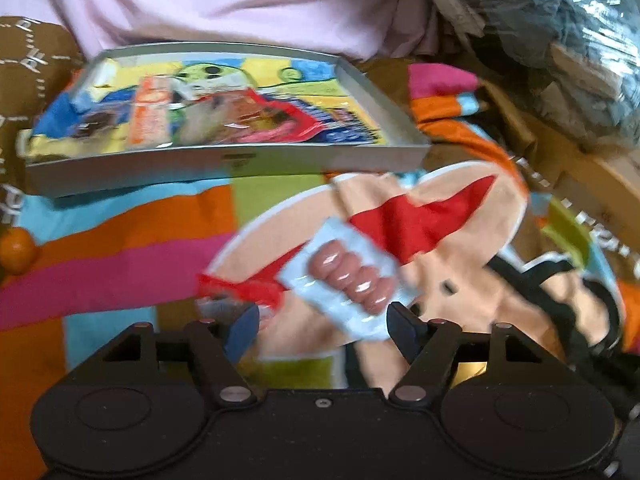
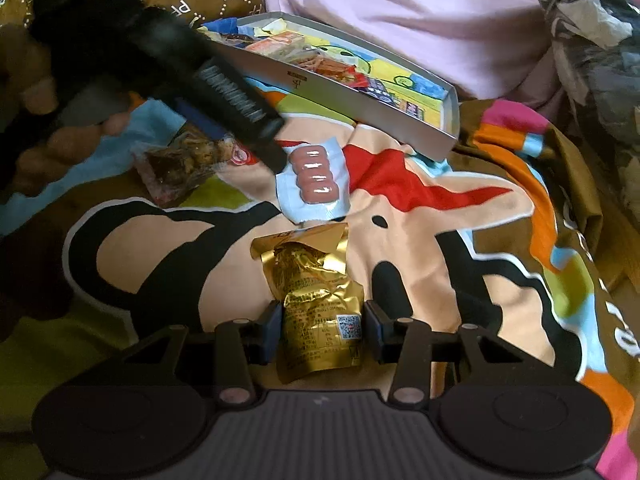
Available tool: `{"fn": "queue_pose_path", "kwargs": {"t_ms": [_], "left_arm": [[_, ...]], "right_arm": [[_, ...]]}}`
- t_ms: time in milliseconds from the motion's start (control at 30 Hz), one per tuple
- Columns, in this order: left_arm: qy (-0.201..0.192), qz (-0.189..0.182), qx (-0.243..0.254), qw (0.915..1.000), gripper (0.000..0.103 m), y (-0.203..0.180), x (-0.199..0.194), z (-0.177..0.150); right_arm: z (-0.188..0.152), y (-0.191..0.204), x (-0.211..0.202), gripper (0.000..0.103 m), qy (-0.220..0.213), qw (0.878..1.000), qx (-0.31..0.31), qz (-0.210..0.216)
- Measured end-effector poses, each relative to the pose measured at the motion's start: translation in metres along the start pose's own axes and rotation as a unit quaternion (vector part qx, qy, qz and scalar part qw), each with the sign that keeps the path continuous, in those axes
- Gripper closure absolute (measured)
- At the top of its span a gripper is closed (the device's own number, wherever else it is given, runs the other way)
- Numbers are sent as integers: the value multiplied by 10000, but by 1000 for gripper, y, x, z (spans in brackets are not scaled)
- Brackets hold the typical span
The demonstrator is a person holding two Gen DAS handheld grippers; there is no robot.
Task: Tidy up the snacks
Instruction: 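Lift the pink sausage packet in the left tool while the right tool lifts the gold foil packet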
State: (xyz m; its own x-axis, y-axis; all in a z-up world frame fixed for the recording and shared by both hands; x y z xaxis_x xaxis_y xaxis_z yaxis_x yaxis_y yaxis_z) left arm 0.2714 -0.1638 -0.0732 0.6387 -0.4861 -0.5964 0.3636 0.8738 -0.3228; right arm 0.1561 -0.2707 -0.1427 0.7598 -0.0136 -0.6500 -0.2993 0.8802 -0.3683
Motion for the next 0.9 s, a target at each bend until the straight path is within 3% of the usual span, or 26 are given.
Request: {"fn": "queue_pose_path", "kwargs": {"t_ms": [133, 233, 367, 700, 800, 900], "left_arm": [[129, -168, -116, 9997, 31, -20, 11, 7], [337, -39, -184, 9993, 30, -27, 24, 5], [563, 13, -702, 9959, 24, -23, 38, 4], [1051, 92, -1965, 9748, 18, -10, 71, 14], [1130, 212, -2078, 9714, 23, -8, 73, 14], [1136, 301, -2030, 9721, 34, -6, 71, 12]], "right_arm": [[-3, -1, -2, 56, -33, 10000, 71, 36], [-5, -2, -3, 56, -64, 9999, 128, 60], [-6, -2, -4, 56, -103, 9997, 188, 72], [-10, 0, -5, 55, -150, 9995, 250, 89], [-12, 1, -6, 55, -155, 9995, 247, 83], [-13, 1, -7, 55, -158, 9995, 265, 81]]}}
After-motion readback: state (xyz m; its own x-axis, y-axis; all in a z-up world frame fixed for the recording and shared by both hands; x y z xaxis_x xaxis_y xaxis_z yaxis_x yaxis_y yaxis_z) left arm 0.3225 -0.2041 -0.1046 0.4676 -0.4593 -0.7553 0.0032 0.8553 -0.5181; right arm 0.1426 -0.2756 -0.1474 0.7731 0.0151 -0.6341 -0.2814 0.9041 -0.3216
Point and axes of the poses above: each gripper's, at about its wrist camera, not at the fingertips, and x roughly the way its jaws point, y to its left, z to its top, the point moved 8 cm from there along x, roughly the way its jaws point, and after that the axes turned 2 degrees about z, right-handed, at the moved point
